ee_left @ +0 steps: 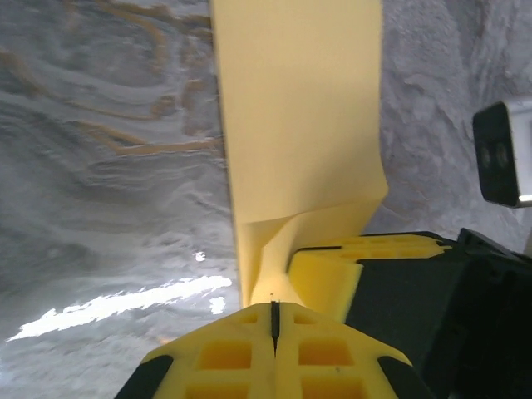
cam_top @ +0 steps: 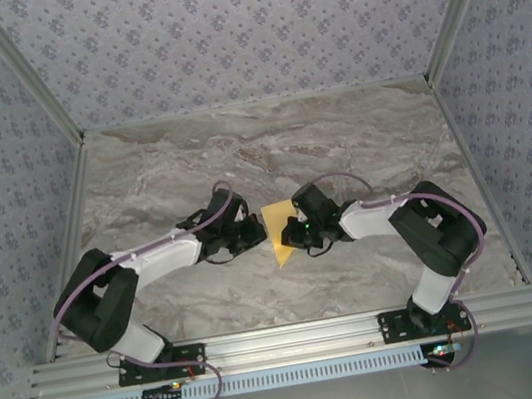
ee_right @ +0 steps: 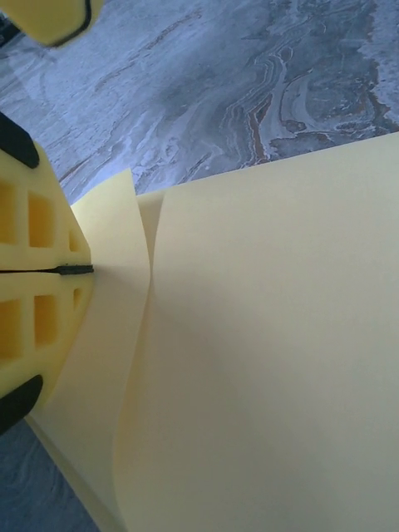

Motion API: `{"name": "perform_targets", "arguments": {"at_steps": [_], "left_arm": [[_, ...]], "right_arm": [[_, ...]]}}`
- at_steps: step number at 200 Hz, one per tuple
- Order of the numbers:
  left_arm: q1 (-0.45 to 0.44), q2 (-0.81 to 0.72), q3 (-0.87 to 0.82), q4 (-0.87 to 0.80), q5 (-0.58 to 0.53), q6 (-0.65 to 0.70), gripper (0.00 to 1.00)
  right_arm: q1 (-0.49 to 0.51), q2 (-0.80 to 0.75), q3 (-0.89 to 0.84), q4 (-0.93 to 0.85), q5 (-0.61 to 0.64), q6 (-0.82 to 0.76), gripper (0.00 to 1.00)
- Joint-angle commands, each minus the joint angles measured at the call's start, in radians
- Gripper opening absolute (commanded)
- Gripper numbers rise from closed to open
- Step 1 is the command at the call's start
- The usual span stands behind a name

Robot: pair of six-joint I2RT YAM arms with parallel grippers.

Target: Fold a paper plane with a square sheet of paper (pick it up from the middle)

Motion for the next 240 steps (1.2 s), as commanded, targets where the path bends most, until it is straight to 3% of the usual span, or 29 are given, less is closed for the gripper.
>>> {"name": "perform_targets", "arguments": {"at_steps": [1,51,164,240], "left_arm": [[-0.006,0.060,0.037,0.061,0.053,0.004,0.02],[-0.017,0.153,0.103,0.051,0.082,0.041,0.00],[-0.037,0.218,0.153,-0.070,0.008,0.090,0.00],[-0.041,0.262,0.187,-0.180,-0.053,0.126,0.00]], "right_arm": [[-0.012,0.062,-0.008,-0.136,0.059,-0.035,0.04],[-0.016,0.053,-0.011,-0.147,0.060,-0.036,0.03],[-0.023,0.025,-0.029,-0.134,0.051,-0.019,0.00],[-0.061,-0.070,-0.087,0.007,-0.031,-0.040,0.00]]}}
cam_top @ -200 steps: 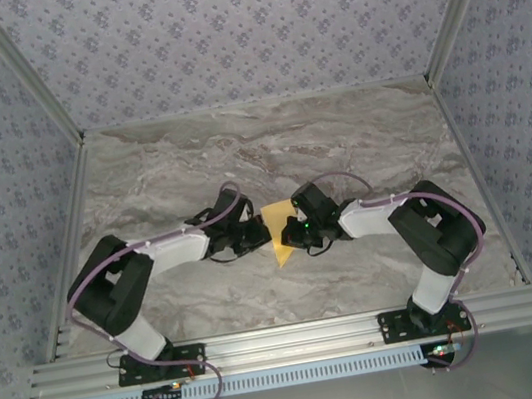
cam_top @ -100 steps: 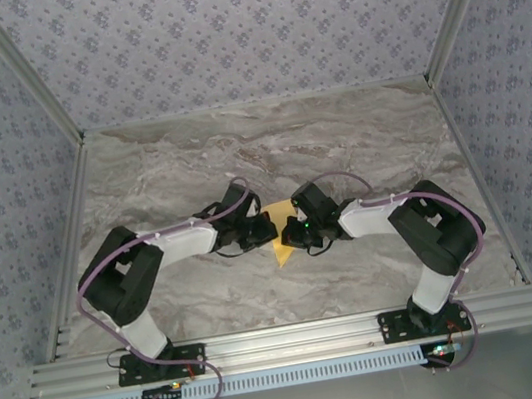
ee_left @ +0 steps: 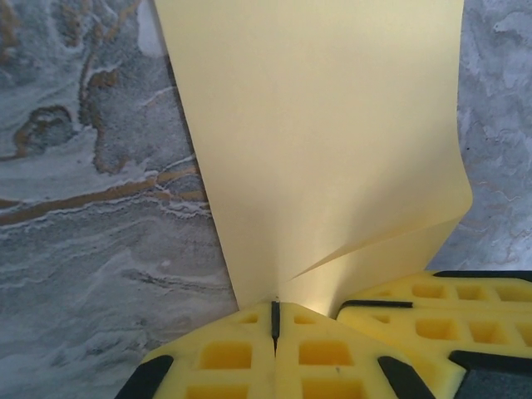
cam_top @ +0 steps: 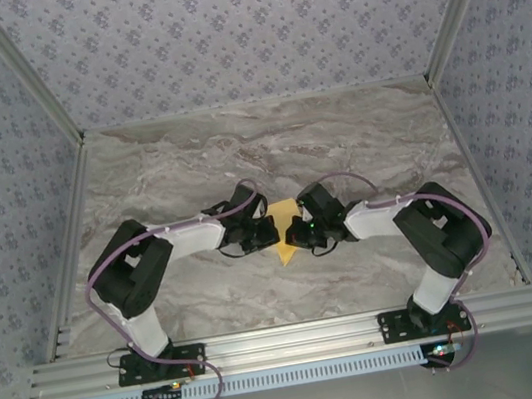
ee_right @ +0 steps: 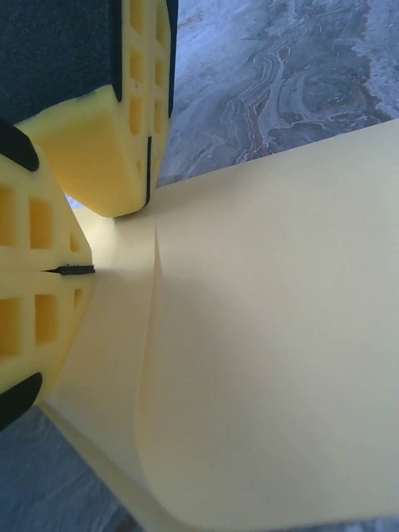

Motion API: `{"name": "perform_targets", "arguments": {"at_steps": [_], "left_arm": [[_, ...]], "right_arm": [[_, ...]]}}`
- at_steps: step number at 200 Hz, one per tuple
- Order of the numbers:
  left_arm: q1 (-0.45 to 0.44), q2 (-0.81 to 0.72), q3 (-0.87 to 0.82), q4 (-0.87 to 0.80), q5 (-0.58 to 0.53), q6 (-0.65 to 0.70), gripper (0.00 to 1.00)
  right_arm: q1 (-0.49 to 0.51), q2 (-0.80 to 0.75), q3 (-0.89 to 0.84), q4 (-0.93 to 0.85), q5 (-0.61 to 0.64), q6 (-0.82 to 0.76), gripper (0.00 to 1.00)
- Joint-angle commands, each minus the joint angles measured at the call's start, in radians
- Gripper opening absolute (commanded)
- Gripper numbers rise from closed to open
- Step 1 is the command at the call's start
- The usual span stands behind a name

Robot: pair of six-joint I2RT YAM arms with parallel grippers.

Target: Fold a paper plane with a square sheet of paper (pick it up from the middle)

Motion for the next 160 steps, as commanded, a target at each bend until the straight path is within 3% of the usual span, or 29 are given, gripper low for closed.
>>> {"name": "perform_targets", "arguments": {"at_steps": [1,43,113,160], "left_arm": [[-0.004,0.026,0.023,-0.105,-0.067,0.037,0.00],[-0.014,0.036,0.044,-0.186,-0.113,0.069,0.00],[-0.028,0.075,0.096,-0.266,-0.149,0.090,0.00],[-0.032,0.089,0.109,-0.295,-0.167,0.086,0.00]], "right_arm": [[-0.025,-0.037,-0.041,-0.014,-0.006,-0.029,0.00],[-0.050,-0.072,-0.031,0.005,-0.041,-0.090,0.00],[-0.054,0.020,0.030,0.009,-0.086,-0.141,0.00],[-0.057,0.061,0.045,-0.034,-0.048,-0.151,0.00]]}}
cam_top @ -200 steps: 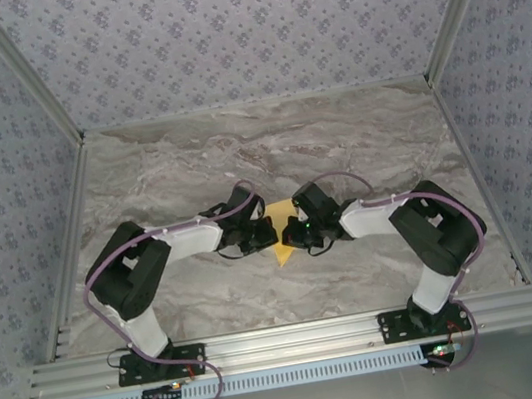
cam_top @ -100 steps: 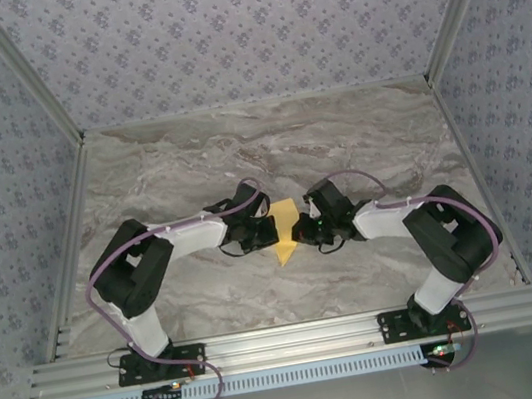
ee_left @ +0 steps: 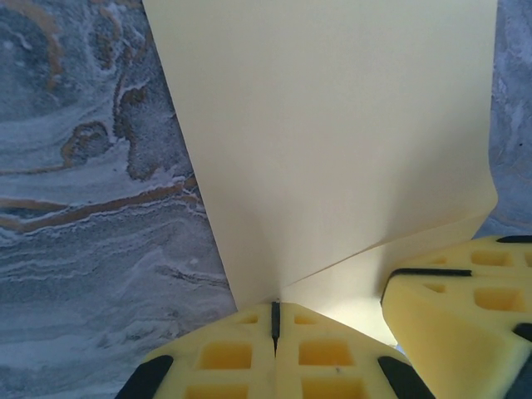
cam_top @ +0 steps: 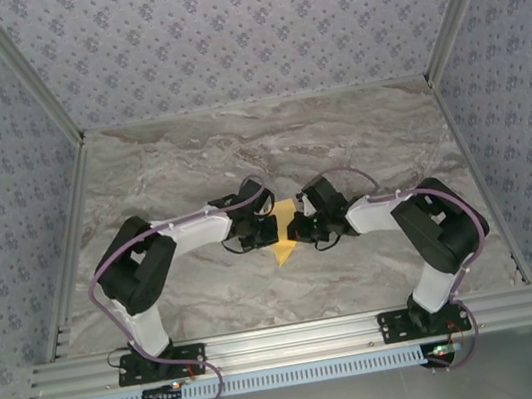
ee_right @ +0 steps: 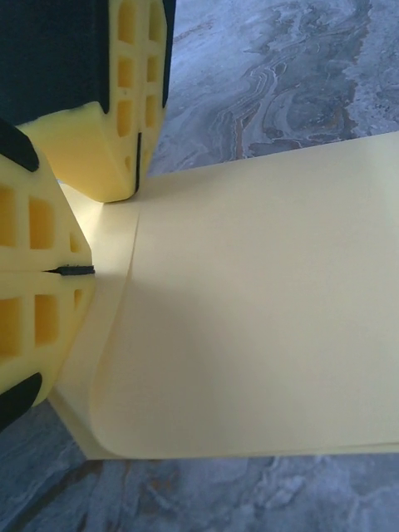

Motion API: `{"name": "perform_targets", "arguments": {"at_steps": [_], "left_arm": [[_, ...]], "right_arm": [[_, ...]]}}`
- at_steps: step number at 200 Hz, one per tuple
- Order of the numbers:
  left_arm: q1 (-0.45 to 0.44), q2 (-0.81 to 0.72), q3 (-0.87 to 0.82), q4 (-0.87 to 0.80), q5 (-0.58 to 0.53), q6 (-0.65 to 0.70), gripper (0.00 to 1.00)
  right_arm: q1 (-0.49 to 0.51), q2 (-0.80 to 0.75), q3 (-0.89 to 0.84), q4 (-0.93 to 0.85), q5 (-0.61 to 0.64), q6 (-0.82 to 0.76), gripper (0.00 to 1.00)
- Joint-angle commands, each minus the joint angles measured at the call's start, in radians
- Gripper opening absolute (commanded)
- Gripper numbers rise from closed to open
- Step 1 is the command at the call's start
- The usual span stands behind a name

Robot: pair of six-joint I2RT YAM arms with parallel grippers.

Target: Fold a paper plane with a square sheet of paper (pick it up from the middle)

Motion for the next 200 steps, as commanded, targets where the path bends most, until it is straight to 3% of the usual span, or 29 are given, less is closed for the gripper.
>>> {"name": "perform_targets", "arguments": {"at_steps": [1,73,104,137,200], "left_arm": [[-0.006,0.052,-0.007,-0.101,-0.067,0.015,0.00],[-0.007,0.067,-0.034,-0.150,-0.117,-0.019,0.00],[-0.006,0.063,-0.030,-0.143,-0.111,-0.016,0.00],[-0.009,0.063,-0.016,-0.141,-0.108,-0.012,0.00],[-0.010,0.062,-0.021,-0.139,-0.107,-0.021,0.00]], "right_arm": [[-0.006,0.023,0.014,-0.042,0.020,-0.027,0.00],[-0.147,-0.081,-0.109,-0.095,0.021,-0.063,0.00],[-0.103,-0.163,-0.033,-0.150,0.039,-0.081,0.00],[-0.017,-0.101,0.045,-0.145,0.052,-0.079,0.00],[-0.033,0.023,0.083,-0.109,0.030,-0.070,0.00]]}}
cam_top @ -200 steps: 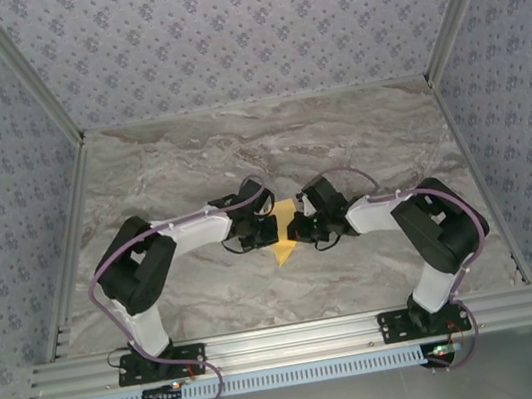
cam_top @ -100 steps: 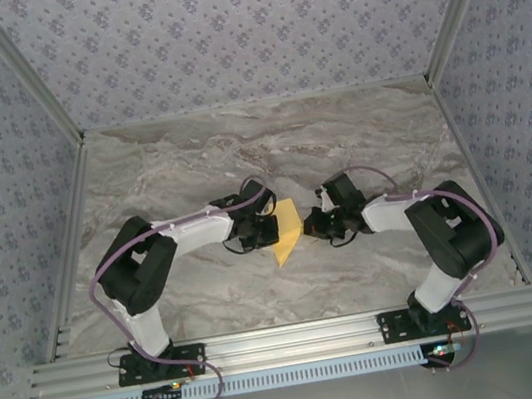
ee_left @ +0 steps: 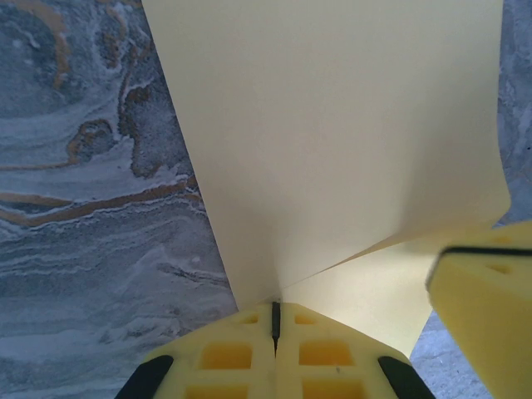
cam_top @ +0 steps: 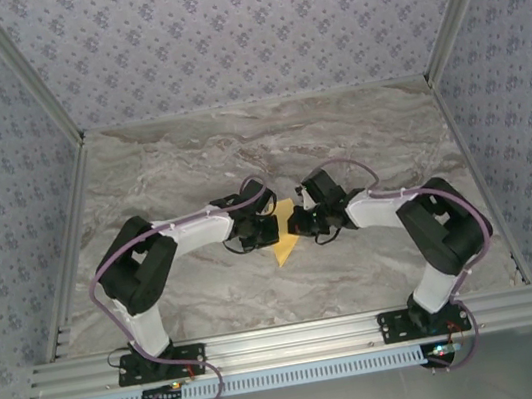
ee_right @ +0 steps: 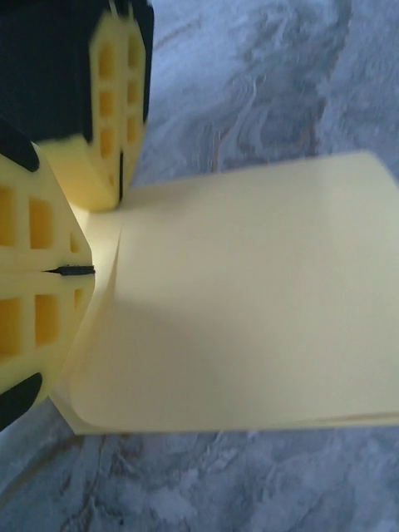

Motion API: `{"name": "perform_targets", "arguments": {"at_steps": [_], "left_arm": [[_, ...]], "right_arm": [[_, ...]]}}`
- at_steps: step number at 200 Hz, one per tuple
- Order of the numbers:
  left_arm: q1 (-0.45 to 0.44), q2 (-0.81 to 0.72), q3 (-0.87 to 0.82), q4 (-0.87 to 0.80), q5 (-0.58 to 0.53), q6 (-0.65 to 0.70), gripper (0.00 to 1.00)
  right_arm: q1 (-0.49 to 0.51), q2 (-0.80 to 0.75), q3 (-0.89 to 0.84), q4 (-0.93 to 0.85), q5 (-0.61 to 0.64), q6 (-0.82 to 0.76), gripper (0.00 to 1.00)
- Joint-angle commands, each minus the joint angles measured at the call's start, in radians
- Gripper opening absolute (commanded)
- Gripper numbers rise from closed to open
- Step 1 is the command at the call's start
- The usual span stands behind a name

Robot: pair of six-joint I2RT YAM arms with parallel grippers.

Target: Fold a paper plane with a square sheet of paper (pick it up from the middle)

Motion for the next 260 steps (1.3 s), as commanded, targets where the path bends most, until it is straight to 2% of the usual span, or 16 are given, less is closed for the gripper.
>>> {"name": "perform_targets", "arguments": {"at_steps": [1,24,62,87,113,151,193,260], "left_arm": [[0.001,0.059,-0.032,-0.121,-0.077,-0.009,0.00],[0.001,0.058,-0.037,-0.118,-0.078,-0.011,0.00],[0.001,0.054,-0.059,-0.099,-0.076,-0.011,0.00],[0.000,0.051,-0.067,-0.081,-0.072,-0.018,0.00],[0.001,0.050,-0.072,-0.057,-0.064,-0.023,0.00],[0.001,0.049,-0.085,-0.014,-0.057,-0.032,0.00],[0.001,0.031,-0.110,0.064,-0.021,-0.024,0.00],[0.001,0.019,-0.122,0.071,-0.013,-0.020,0.00]], "right_arm": [[-0.014,0.034,0.021,-0.012,0.003,-0.012,0.00],[-0.054,0.038,-0.004,-0.023,0.015,-0.030,0.00],[-0.190,-0.036,-0.051,-0.080,0.030,-0.073,0.00],[-0.197,-0.144,-0.043,-0.144,0.061,-0.073,0.00],[-0.137,-0.248,-0.089,-0.130,0.063,0.004,0.00],[0.017,-0.297,-0.181,0.029,0.052,0.188,0.00],[0.122,-0.235,-0.188,0.129,0.074,0.279,0.00],[0.175,-0.105,-0.161,0.209,0.040,0.310,0.00]]}}
